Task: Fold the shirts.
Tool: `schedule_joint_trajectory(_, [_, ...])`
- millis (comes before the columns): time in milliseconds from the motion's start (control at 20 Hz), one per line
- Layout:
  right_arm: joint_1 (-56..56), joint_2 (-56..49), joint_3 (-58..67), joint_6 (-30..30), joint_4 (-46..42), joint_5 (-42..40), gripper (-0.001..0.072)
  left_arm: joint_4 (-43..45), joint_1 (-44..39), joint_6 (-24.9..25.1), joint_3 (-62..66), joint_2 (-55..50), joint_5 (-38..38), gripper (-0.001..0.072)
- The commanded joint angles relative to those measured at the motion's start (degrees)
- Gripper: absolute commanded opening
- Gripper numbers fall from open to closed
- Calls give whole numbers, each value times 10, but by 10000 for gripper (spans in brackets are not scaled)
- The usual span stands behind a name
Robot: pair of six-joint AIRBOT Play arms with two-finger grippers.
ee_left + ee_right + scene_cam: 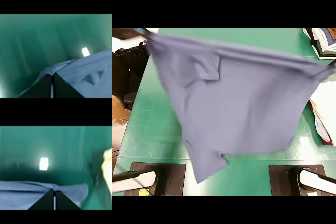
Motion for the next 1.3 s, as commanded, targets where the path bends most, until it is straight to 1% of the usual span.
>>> schedule_joint_trajectory(0, [5,-99,-52,0,6,-29,12,52,-53,0,1,-163,46,22])
schedule_joint_trajectory(100, [17,-158,-22,-8,5,-74,12,51,-57,-1,1,-226,115,22])
schedule_joint_trajectory(200, [28,-210,32,-16,4,-115,13,51,-57,-5,1,-259,182,22])
schedule_joint_trajectory(350, [43,-264,112,-19,-15,-151,13,51,-57,-5,1,-269,231,23])
schedule_joint_trajectory(450, [53,-283,149,-19,-52,-139,13,52,-57,-2,2,-269,211,23])
schedule_joint_trajectory(550, [58,-282,155,-25,-81,-112,12,57,-56,0,1,-269,145,22])
schedule_joint_trajectory(600, [61,-282,153,-35,-88,-85,12,70,-56,0,1,-269,111,21])
schedule_joint_trajectory(700, [63,-274,123,-48,-94,-51,12,116,-63,0,1,-269,54,21])
schedule_joint_trajectory(750, [66,-263,94,-49,-101,-51,12,134,-66,0,1,-269,35,21])
schedule_joint_trajectory(900, [77,-225,-7,-49,-106,-84,12,130,-70,0,-20,-269,29,22])
schedule_joint_trajectory(1100, [84,-189,-111,-48,-104,-154,13,120,-72,-6,-103,-269,30,24])
schedule_joint_trajectory(1150, [84,-183,-124,-46,-104,-162,14,120,-72,-16,-121,-269,29,51])
schedule_joint_trajectory(1200, [83,-177,-132,-47,-103,-162,15,121,-72,-16,-133,-269,28,317])
schedule_joint_trajectory(1250, [83,-172,-135,-47,-99,-160,91,121,-72,-18,-138,-269,22,554])
